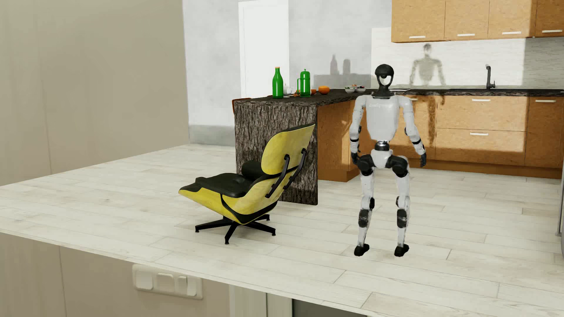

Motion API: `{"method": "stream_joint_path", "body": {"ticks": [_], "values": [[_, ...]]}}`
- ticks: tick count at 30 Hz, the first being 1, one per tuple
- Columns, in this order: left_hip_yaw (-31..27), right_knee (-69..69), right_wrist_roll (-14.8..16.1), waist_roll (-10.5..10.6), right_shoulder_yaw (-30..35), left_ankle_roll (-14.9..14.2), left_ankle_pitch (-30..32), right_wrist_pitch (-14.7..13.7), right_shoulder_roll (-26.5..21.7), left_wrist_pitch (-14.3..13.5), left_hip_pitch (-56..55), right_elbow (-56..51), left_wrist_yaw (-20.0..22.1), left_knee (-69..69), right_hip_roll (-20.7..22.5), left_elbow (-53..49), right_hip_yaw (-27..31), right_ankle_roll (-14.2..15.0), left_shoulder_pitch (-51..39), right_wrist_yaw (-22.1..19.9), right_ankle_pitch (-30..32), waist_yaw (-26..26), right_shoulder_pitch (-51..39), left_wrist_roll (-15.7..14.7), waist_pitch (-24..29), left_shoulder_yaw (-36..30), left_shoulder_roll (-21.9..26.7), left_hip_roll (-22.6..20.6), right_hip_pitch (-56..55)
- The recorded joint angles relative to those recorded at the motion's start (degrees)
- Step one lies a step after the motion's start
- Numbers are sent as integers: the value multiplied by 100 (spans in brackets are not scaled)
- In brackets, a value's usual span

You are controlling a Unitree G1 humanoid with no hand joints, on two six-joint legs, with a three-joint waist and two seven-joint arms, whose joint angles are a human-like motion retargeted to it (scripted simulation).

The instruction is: Look left

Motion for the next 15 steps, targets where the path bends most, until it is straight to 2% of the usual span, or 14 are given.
{"method": "stream_joint_path", "body": {"ticks": [1, 2, 3, 4, 5, 6, 7, 8, 9, 11, 12, 13, 14, 15], "values": [[-71, 167, -3, 96, 236, -24, -63, 171, 244, 15, -256, 96, -46, 325, -35, 235, -168, 223, 60, -117, -71, 310, 78, 7, -77, -103, -177, 81, -143], [-146, 370, -23, 94, 470, -69, -102, 412, 455, 92, -456, -44, -164, 553, -92, 410, -302, 251, 193, -202, -264, 511, 70, 34, -113, -206, 15, 110, -277], [-222, 389, -54, 78, 566, -99, -70, 448, 463, 242, -588, -52, -211, 650, -93, 469, -355, 149, 318, -231, -165, 614, -13, 42, -127, -189, 46, 106, -338], [-261, 332, -96, 16, 516, -98, -163, 377, 481, 440, -670, -36, -209, 713, -108, 391, -359, -69, 372, -243, 80, 728, -72, 11, -91, -129, -56, 64, -358], [-252, 279, -145, -9, 491, -68, -438, 268, 393, 648, -726, 33, -212, 775, -160, 268, -406, -89, 319, -227, 148, 827, -167, -92, -14, -229, -114, 69, -349], [-163, 144, -200, 42, 474, 90, -580, 223, 271, 771, -756, -118, -283, 800, -181, 278, -489, -139, 278, -178, 273, 870, -150, -221, 67, -375, -53, 185, -281], [-114, 73, -276, 78, 424, -172, -464, 185, 292, 866, -773, -127, -348, 734, -204, 346, -554, -158, 217, -129, 306, 842, -202, -333, 138, -341, -47, 284, -251], [-106, 114, -361, 81, 445, -298, 144, 150, 367, 916, -810, -150, -389, 537, -198, 511, -574, -164, 35, -101, 177, 831, -130, -388, 166, -204, -72, 347, -301], [-140, 160, -432, -8, 445, -285, 439, 175, 509, 931, -826, -108, -352, 394, -155, 456, -419, -110, -9, -72, 164, 788, -86, -339, 196, -300, -58, 274, -363], [-276, 74, -503, -64, 525, -275, 479, 301, 432, 798, -886, -83, -137, 278, -121, 261, -293, -162, 44, 0, 321, 925, 18, -130, 228, -279, -244, 136, -381], [-243, 16, -481, 79, 405, -37, 254, 410, 306, 727, -926, -48, -117, 436, -132, 247, -420, -164, -47, 47, 335, 1001, -88, -80, 333, -380, -166, 245, -280], [-173, 39, -439, 160, 405, -52, 25, 531, 286, 658, -1014, -91, -168, 571, -179, 268, -515, -158, -69, 58, 313, 956, -223, -50, 372, -406, -17, 347, -283], [-113, 116, -411, 201, 513, -551, 357, 579, 327, 579, -1033, -236, -229, 497, -242, 334, -587, -146, -52, 29, 244, 892, -223, -10, 380, -257, 109, 450, -293], [-168, 148, -396, 213, 490, -368, 559, 507, 479, 517, -1007, -219, -208, 414, -275, 401, -612, -133, -23, -15, 187, 918, -155, 48, 367, -236, 89, 397, -269]]}}
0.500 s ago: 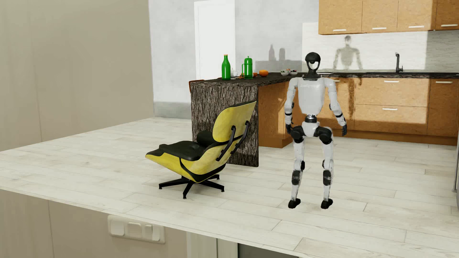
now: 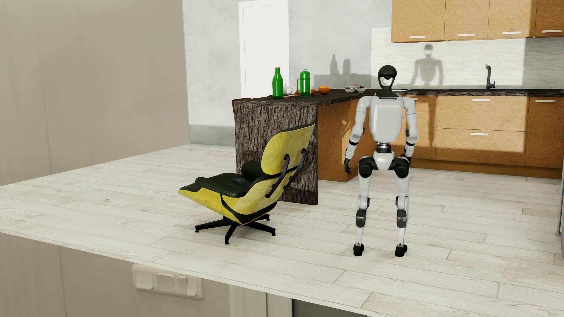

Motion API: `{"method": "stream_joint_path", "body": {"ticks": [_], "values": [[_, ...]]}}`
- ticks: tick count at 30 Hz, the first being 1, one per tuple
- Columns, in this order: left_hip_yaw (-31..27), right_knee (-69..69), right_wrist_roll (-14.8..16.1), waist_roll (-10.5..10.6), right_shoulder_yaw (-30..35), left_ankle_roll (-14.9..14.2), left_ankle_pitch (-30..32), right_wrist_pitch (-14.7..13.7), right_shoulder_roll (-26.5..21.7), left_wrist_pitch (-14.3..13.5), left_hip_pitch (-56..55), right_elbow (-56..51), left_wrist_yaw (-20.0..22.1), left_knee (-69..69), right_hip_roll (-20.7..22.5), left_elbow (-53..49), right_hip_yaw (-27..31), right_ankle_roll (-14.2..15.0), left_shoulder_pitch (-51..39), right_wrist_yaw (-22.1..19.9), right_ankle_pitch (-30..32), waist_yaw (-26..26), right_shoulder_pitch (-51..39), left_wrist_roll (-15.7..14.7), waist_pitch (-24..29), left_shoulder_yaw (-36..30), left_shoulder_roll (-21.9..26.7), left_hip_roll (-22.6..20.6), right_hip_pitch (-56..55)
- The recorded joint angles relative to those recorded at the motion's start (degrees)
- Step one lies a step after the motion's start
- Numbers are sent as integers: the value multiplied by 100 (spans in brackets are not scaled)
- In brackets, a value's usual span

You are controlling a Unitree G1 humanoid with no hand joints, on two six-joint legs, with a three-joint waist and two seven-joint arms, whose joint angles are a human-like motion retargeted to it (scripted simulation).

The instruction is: Look left

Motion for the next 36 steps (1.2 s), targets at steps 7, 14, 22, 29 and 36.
{"method": "stream_joint_path", "body": {"ticks": [7, 14, 22, 29, 36], "values": [[-191, -209, 400, -103, -194, -42, 282, -267, -170, 164, 292, 62, -8, -567, -190, -141, -42, 83, -67, 261, -174, 336, -63, -415, 53, -87, -326, -195, 414], [-187, -215, 250, -35, -138, -42, 408, -19, -115, 312, 256, -31, -18, -705, -272, -107, 181, 243, -101, 344, -346, 448, 131, -310, -42, -213, -163, -253, 541], [-555, -69, 445, -135, -69, -46, 465, 1, 23, -127, 16, 12, 96, -507, -158, -35, 700, 583, 162, 386, -569, 421, -137, -267, 72, -68, -317, -441, 697], [-471, 663, 272, -193, -61, -21, 828, 39, -27, 7, -161, -273, 121, -661, -290, -236, 635, 539, 161, 429, -60, 93, -33, -333, 113, -124, -276, -361, 428], [-512, 504, 356, -181, 72, -60, 1149, -252, 112, -131, -558, -74, -136, -681, -296, -17, 714, 323, 173, 332, -537, 194, -204, -484, 72, -73, -194, -384, 624]]}}
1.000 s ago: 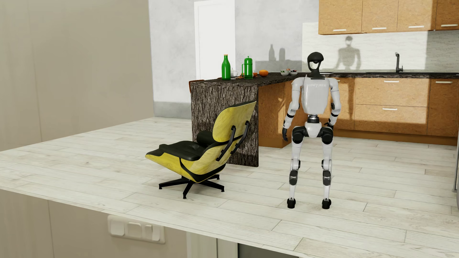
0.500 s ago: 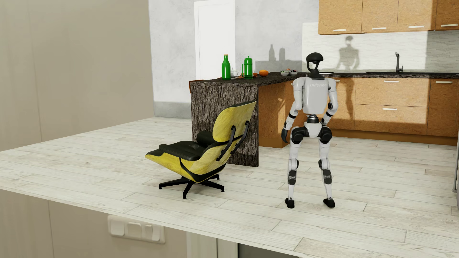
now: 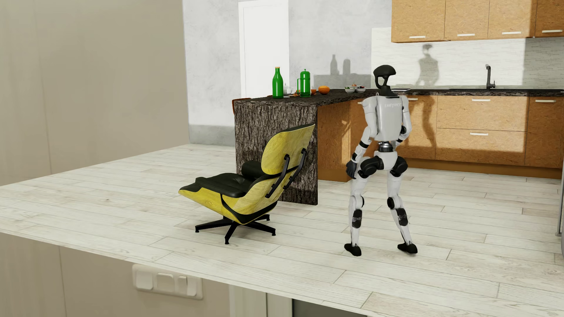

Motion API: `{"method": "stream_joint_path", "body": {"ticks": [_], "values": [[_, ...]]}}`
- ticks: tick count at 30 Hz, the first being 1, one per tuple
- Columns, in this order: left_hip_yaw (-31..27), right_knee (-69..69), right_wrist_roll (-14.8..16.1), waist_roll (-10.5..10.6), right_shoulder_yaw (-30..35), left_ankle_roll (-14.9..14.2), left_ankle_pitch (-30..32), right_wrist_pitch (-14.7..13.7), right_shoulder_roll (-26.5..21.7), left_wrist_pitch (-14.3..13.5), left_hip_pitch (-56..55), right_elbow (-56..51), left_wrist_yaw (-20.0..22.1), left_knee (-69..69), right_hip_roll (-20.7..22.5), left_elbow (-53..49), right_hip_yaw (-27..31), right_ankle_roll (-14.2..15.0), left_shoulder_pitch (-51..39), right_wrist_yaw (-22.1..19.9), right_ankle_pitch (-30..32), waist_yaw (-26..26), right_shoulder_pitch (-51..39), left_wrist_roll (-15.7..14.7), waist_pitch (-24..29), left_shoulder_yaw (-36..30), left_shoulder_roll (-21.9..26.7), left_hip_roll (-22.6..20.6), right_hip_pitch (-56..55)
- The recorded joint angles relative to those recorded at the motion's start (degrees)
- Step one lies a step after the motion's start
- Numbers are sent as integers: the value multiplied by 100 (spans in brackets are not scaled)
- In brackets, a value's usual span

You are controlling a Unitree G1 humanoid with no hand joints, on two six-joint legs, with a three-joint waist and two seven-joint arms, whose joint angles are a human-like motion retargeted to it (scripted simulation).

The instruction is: Look left

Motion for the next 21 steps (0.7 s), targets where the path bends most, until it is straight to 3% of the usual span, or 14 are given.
{"method": "stream_joint_path", "body": {"ticks": [1, 2, 3, 5, 6, 8, 9, 11, 12, 13, 15, 17, 18, 21], "values": [[-35, -437, -53, -121, 37, -12, -10, -4, -81, 17, -44, 87, 18, -136, 3, -139, 140, -144, 79, 42, -277, 108, 184, -51, -80, 20, -9, -102, 158], [68, -998, -98, -33, -191, 455, -249, 40, -252, 50, -62, 292, 192, -108, -1, -168, 40, 340, -51, 128, -246, 432, 401, -55, -81, 94, -196, -30, 500], [251, -997, -119, 23, -197, 529, -539, 271, -322, 118, -133, 213, 317, -23, -76, -368, -118, 594, -34, 151, -264, 486, 365, -19, -56, 21, -238, 70, 550], [553, -807, -152, 291, -111, 1094, -1378, 521, -249, 99, -372, 236, 364, 734, -77, -260, -369, 234, 146, 105, -424, 180, -92, 66, -59, -56, -207, 335, 629], [495, 151, -130, 359, -133, 125, -872, 489, -249, 111, -429, 7, 262, 749, -106, 17, -316, 266, -36, 34, -250, -35, -188, 127, 3, -187, 14, 385, 193], [227, 1130, -192, 120, -166, 105, 226, 283, -117, 53, -485, 40, 68, 228, 136, 101, 230, 202, 27, -87, 242, -390, -158, -30, -74, -129, 204, 88, -573], [236, -19, -279, -62, -249, 71, -91, 160, -204, -62, -467, 235, 207, 175, 135, -172, 361, 209, 225, -68, -270, -190, 67, -170, -82, 114, -78, -50, -279], [592, -271, -275, 133, -335, 827, -1291, 332, -395, -325, -451, 420, 585, 1485, 42, -176, 6, 669, 42, -52, -404, 143, 108, -197, -4, -61, -116, 147, 72], [662, -148, -213, 228, -261, 873, -1677, 416, -356, -353, -253, 305, 554, 1926, 53, -132, -109, 371, 35, -80, -499, 36, 15, -63, -117, -27, -7, 266, 28], [577, 198, -142, 355, -180, 265, -1787, 384, -231, -342, 149, 316, 462, 1623, 105, -59, -208, 242, 1, -143, -544, -170, -134, 66, -199, -113, 175, 412, -108], [339, 978, -18, 209, -94, 247, -1538, 219, 42, -238, 190, 114, 271, 1414, 74, -127, -38, 443, -193, -332, 138, -408, 60, 168, -102, -101, 138, 175, -489], [237, -252, -24, -122, -329, 242, -1231, 222, -151, -234, 327, 101, 117, 878, 117, -228, 225, 556, -64, -398, -104, -297, 291, 121, -114, -60, -55, -18, -186], [176, -621, -23, -164, -468, 234, -1157, 144, -258, -186, 370, 289, 49, 756, 99, -248, 132, 370, -163, -440, -132, -80, 354, 27, -58, -82, -110, -28, 13], [83, -593, 112, -151, -292, 238, -1101, 132, -110, -95, 357, 28, -13, 753, 14, -123, -53, 408, -286, -567, -90, -89, 366, -29, 138, 77, -2, -64, 88]]}}
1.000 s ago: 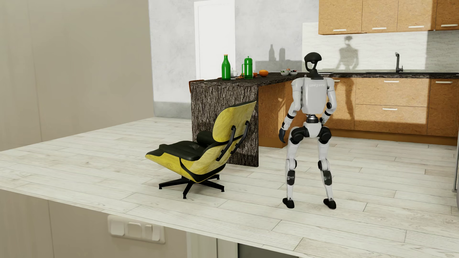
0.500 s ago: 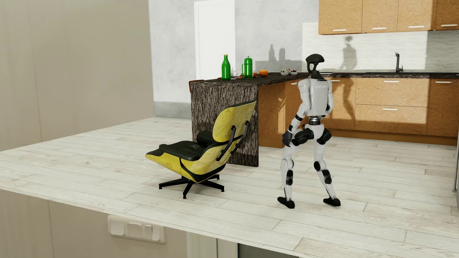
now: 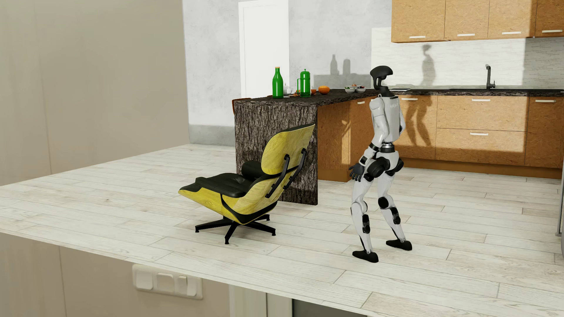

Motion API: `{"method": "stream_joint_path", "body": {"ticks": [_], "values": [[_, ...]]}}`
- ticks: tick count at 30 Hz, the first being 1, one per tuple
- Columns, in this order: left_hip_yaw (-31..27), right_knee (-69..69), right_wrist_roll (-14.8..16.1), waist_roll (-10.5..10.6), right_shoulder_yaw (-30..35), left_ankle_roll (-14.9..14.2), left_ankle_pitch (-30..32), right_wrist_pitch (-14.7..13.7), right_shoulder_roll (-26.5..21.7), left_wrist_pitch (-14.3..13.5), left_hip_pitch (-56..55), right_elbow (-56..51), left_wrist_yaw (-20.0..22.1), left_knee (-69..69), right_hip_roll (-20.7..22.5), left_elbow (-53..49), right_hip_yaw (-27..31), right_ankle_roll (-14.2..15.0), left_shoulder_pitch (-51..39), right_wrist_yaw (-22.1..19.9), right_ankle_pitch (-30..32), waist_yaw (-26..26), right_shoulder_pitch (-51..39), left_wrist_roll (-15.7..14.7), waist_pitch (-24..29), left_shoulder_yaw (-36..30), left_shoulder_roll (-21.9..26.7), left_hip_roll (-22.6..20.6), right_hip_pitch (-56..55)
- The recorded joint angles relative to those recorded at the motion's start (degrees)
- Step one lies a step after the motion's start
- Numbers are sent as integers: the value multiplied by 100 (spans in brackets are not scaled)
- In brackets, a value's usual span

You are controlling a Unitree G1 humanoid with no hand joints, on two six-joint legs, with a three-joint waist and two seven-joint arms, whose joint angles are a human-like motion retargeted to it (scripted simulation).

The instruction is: Look left

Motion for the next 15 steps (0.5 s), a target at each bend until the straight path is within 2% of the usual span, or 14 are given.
{"method": "stream_joint_path", "body": {"ticks": [2, 3, 4, 5, 6, 7, 8, 9, 11, 12, 13, 15], "values": [[-150, 965, 62, 113, 161, 13, 148, 236, 31, 42, 76, -154, 173, -137, -8, 128, 46, -39, 120, 61, 770, -99, -400, 221, 177, -114, -51, -79, -480], [-236, 987, 40, 98, 129, 1, 258, 138, 23, 62, 114, -63, 252, -300, 57, 96, 140, -126, 184, 130, 964, -64, -432, 253, 135, -130, 37, -118, -565], [-284, 660, -7, 27, 19, -14, 375, -12, 23, 87, 160, 47, 328, -499, 142, 100, 232, -236, 197, 210, 765, 21, -370, 284, 54, -23, 19, -164, -525], [-292, -302, -55, -99, -77, -8, 429, -231, -100, 127, 125, 199, 409, -574, 92, -81, 292, -421, 196, 292, 402, 143, -204, 315, -54, 44, -109, -299, -252], [-159, -357, -64, 4, -107, -32, 448, -234, -297, 113, 45, 183, 393, -517, 60, 28, 197, 46, 77, 354, 424, 223, -143, 288, -120, -203, -62, -154, -202], [-17, -289, -66, 10, -55, -60, 517, -134, -207, 102, 61, 121, 295, -582, 8, 147, 153, 262, 5, 383, 379, 189, -250, 244, -133, -122, 35, -56, -193], [11, -358, -43, 102, 40, -69, 556, -150, -140, 167, 97, 12, 223, -620, -14, 40, 61, 182, -73, 407, 394, 253, -114, 183, -164, -122, -65, -4, -89], [70, -330, 2, 188, 100, -72, 551, -117, -31, 192, 54, 93, 142, -557, -47, 43, -16, -94, -46, 458, 365, 202, -135, 131, -217, -177, -170, 37, -61], [52, -320, 89, 252, 181, -83, 641, 84, 17, 266, 62, -63, -67, -647, -120, 88, -79, -73, -24, 630, 361, 170, -142, 104, -254, -135, -74, -6, -52], [11, -352, 123, 262, 87, -88, 731, 77, -51, 311, 86, -39, -88, -755, -161, -1, -97, -58, -26, 696, 367, 257, -43, 134, -243, -83, -30, -54, -15], [11, -378, 136, 305, 77, -99, 788, 100, -106, 316, 31, -13, -57, -787, -179, 34, -177, -66, 47, 741, 380, 309, -9, 151, -279, -29, -84, -23, -18], [129, -292, 64, 234, 145, -106, 869, 182, -84, 378, 17, -90, 68, -915, -313, 110, -282, -81, 246, 794, 327, 453, -69, 178, -246, -65, -20, 0, -42]]}}
